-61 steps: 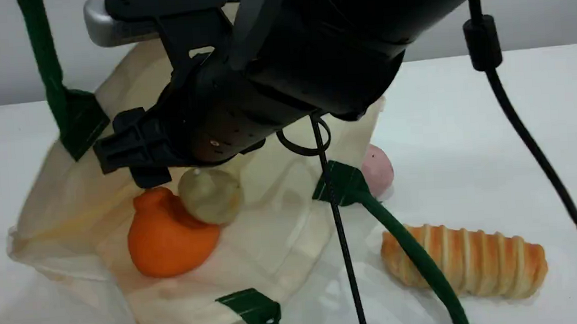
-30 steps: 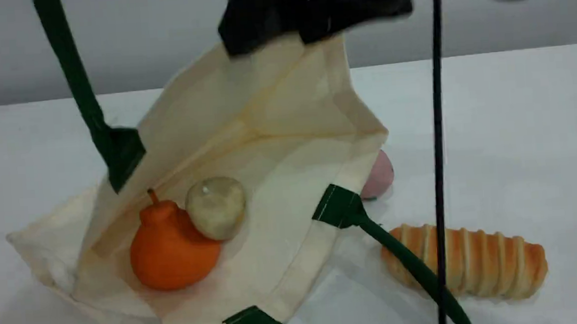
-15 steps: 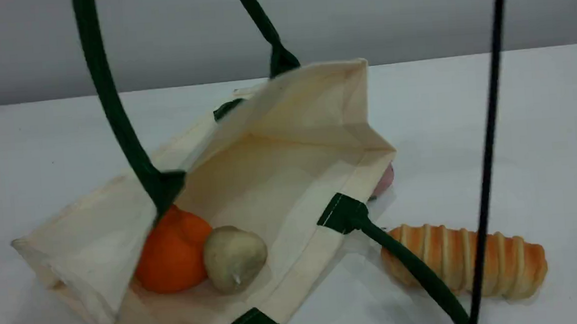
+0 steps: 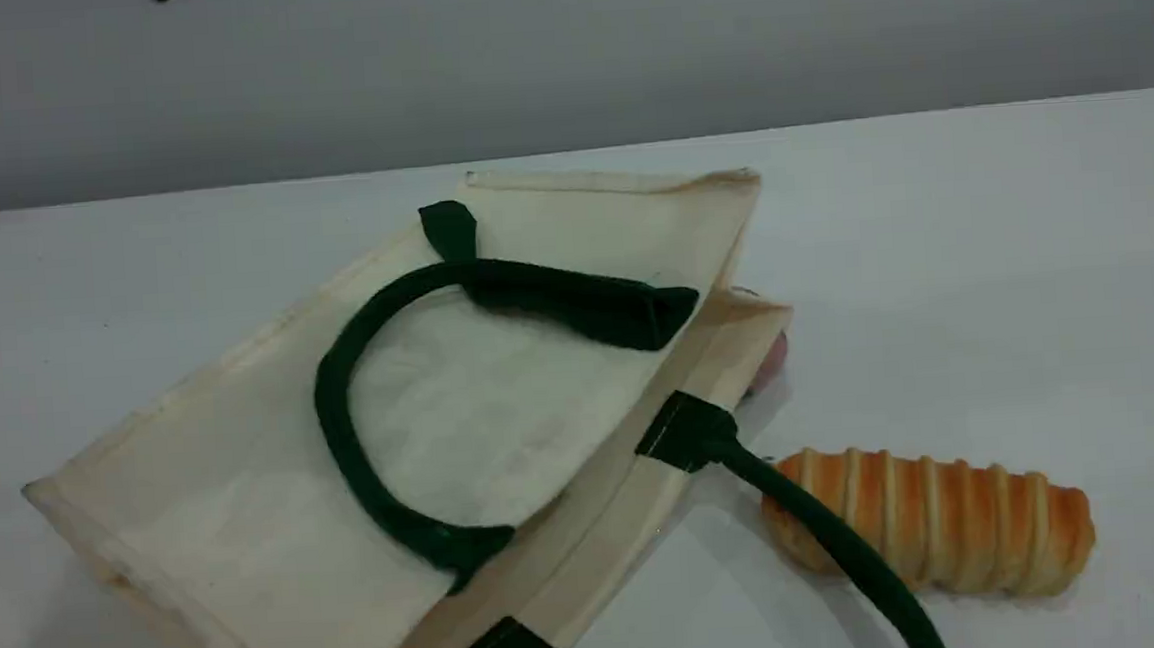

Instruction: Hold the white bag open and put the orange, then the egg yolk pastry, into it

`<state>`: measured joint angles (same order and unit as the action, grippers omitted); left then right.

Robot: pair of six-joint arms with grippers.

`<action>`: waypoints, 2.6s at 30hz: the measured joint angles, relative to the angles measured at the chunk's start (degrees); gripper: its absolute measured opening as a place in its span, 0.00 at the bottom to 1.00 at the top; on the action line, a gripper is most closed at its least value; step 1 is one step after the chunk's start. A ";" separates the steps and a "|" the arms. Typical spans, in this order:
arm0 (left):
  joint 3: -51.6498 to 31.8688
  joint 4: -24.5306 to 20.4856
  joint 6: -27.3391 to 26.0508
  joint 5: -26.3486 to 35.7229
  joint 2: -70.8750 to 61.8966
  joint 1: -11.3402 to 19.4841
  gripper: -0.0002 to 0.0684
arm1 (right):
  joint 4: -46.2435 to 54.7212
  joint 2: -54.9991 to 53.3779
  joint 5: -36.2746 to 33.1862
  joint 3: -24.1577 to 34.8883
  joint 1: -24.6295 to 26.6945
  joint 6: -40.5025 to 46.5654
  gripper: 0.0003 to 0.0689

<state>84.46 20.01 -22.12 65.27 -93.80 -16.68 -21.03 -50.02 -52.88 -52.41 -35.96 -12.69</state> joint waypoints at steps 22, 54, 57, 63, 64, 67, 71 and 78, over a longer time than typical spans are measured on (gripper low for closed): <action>-7.74 4.50 3.40 4.98 24.74 -6.55 0.71 | 25.29 36.03 -17.26 9.76 0.00 16.06 0.76; -53.55 -15.29 21.27 -4.54 82.37 -6.45 0.71 | 24.19 44.87 -8.01 23.49 0.00 16.15 0.76; -54.83 -17.12 21.69 -4.38 86.22 -6.45 0.71 | 24.19 44.87 -8.06 23.49 0.00 16.15 0.76; -55.72 -17.07 21.57 -3.47 87.33 -6.45 0.71 | 24.08 44.87 -8.06 23.49 0.79 16.15 0.76; -55.72 -17.07 21.57 -3.42 87.28 -6.45 0.71 | 23.96 44.87 -8.06 23.49 1.77 16.15 0.76; -55.72 -17.07 21.57 -3.42 87.28 -6.45 0.71 | 23.90 44.87 -8.06 23.49 6.91 16.15 0.76; -55.67 -17.07 21.53 -3.42 87.28 -6.45 0.71 | 23.90 44.87 -8.06 23.49 18.36 16.15 0.76; -55.63 -17.07 21.53 -3.42 87.28 -6.24 0.71 | 23.95 49.17 -8.06 23.49 36.31 16.15 0.76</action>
<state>28.83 2.94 -0.59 61.85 -6.52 -22.92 2.92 -0.85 -60.93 -28.92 0.35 3.46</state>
